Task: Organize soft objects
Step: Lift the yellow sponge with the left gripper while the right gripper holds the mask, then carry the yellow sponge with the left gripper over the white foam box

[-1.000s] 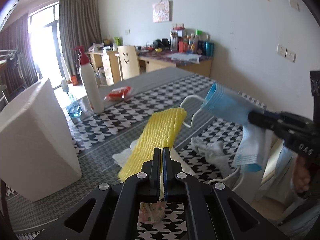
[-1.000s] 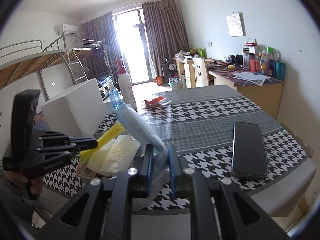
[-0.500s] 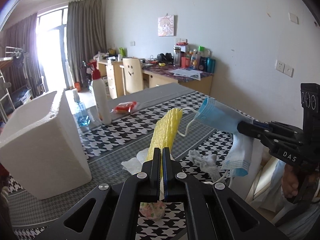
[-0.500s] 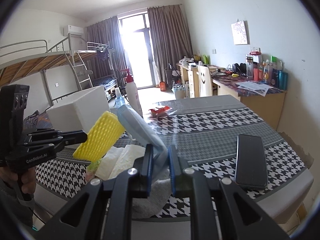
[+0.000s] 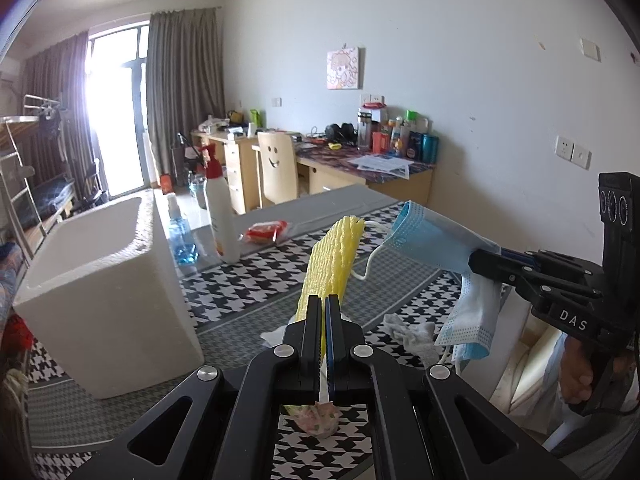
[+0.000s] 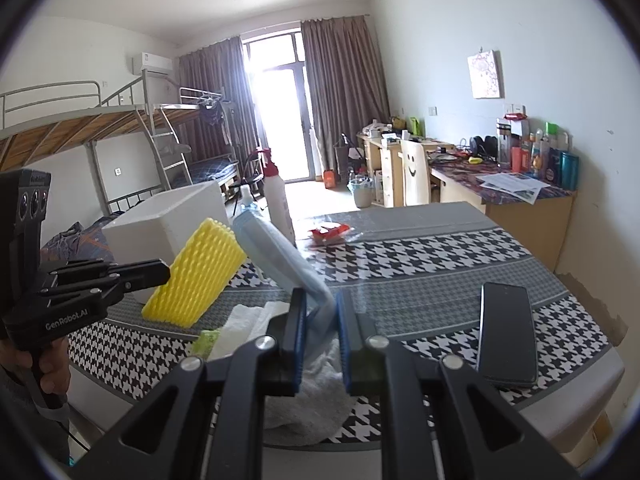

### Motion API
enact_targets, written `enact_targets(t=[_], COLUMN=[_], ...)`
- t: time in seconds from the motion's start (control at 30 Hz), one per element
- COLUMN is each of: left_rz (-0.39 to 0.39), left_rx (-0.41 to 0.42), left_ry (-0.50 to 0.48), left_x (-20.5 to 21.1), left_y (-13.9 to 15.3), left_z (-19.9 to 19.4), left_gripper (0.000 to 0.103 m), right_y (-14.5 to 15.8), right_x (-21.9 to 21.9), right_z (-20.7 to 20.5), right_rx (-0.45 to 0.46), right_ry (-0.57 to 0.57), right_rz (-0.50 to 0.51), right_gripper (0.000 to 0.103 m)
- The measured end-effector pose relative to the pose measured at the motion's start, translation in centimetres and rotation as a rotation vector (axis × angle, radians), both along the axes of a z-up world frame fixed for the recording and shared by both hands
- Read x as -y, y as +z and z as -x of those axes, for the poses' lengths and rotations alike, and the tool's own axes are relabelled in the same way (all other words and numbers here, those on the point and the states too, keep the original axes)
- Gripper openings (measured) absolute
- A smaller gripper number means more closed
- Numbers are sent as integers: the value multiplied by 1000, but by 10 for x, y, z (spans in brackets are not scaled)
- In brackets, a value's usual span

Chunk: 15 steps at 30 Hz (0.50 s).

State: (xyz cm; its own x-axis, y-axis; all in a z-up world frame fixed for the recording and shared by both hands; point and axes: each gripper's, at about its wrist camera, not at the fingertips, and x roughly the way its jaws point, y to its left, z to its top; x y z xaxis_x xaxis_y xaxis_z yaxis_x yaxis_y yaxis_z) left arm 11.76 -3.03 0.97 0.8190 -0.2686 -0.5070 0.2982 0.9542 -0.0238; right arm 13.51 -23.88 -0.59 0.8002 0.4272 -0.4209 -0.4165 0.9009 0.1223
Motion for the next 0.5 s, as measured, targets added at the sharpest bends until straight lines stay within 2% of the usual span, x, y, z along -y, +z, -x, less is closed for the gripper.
enact_targets(t=[0.5], left_rz=[-6], left_rx=[66], left_ry=[98], left_x=[-20], left_y=[21], left_z=[1], left_gripper=[1], right_y=[27], right_x=[-25], right_z=[-11], right_rx=[39], right_ry=[29], right_rz=[-3], right_gripper=[18])
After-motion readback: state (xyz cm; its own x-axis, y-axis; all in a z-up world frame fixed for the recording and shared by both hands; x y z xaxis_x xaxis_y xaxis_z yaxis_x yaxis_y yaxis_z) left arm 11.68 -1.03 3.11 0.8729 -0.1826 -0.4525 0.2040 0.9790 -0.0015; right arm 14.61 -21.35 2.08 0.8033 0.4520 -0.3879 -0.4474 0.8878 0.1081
